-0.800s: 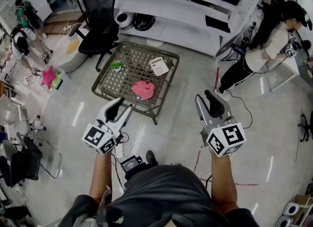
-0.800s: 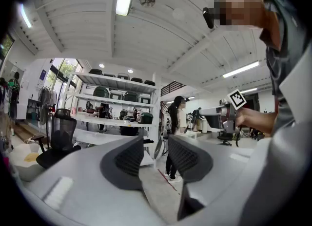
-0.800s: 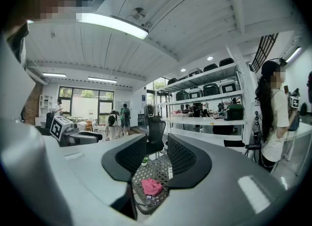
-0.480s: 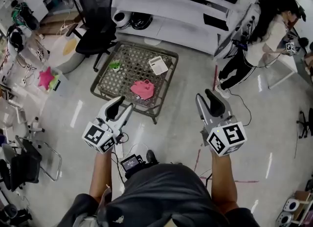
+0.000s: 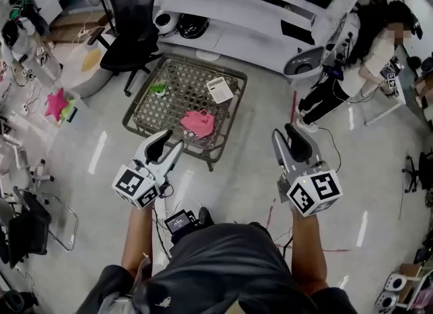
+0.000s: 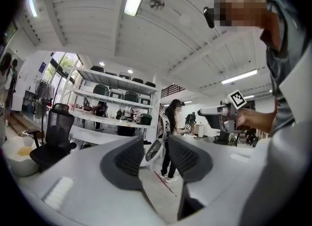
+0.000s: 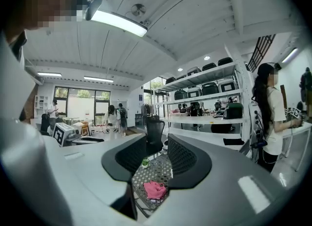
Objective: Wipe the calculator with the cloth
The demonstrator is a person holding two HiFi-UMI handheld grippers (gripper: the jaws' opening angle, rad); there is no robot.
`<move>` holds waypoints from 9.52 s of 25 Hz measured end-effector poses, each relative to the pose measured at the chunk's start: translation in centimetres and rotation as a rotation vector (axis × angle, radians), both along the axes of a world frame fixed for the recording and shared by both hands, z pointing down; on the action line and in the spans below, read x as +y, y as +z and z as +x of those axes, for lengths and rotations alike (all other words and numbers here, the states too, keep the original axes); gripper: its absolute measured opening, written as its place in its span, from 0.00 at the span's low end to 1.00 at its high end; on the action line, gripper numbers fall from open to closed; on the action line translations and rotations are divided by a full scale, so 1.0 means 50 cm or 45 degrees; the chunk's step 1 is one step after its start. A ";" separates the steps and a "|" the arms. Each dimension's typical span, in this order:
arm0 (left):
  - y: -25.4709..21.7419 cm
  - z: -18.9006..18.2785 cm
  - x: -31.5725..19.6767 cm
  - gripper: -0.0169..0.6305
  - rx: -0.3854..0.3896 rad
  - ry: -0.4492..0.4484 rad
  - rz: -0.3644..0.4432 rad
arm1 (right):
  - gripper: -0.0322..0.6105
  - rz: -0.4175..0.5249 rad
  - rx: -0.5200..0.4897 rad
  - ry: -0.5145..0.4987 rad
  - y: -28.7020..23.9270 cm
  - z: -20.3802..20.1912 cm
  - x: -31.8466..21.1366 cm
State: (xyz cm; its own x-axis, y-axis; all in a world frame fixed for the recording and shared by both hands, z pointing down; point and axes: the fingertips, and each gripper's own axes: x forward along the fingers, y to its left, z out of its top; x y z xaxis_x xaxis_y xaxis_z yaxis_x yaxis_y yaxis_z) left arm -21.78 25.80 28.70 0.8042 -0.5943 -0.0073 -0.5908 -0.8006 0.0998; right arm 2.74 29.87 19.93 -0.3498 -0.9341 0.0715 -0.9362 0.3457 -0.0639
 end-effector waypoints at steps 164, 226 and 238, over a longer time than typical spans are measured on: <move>0.862 0.221 -0.772 0.16 -0.493 -0.434 -0.948 | 0.23 -0.657 0.017 -0.363 0.475 0.205 -0.957; 0.922 0.341 -0.932 0.16 -0.485 -0.346 -0.912 | 0.23 -0.822 0.015 -0.303 0.592 0.266 -0.992; 0.924 0.504 -0.968 0.16 -0.470 -0.148 -0.897 | 0.23 -0.867 -0.010 -0.232 0.620 0.305 -1.006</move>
State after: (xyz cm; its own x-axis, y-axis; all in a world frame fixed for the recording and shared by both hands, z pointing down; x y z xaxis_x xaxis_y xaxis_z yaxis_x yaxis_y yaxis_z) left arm 3.40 -22.59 74.89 0.6143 -0.4402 0.6549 -0.7600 -0.5534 0.3408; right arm 17.99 -20.45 50.95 -0.4994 -0.6092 0.6160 -0.8658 0.3776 -0.3284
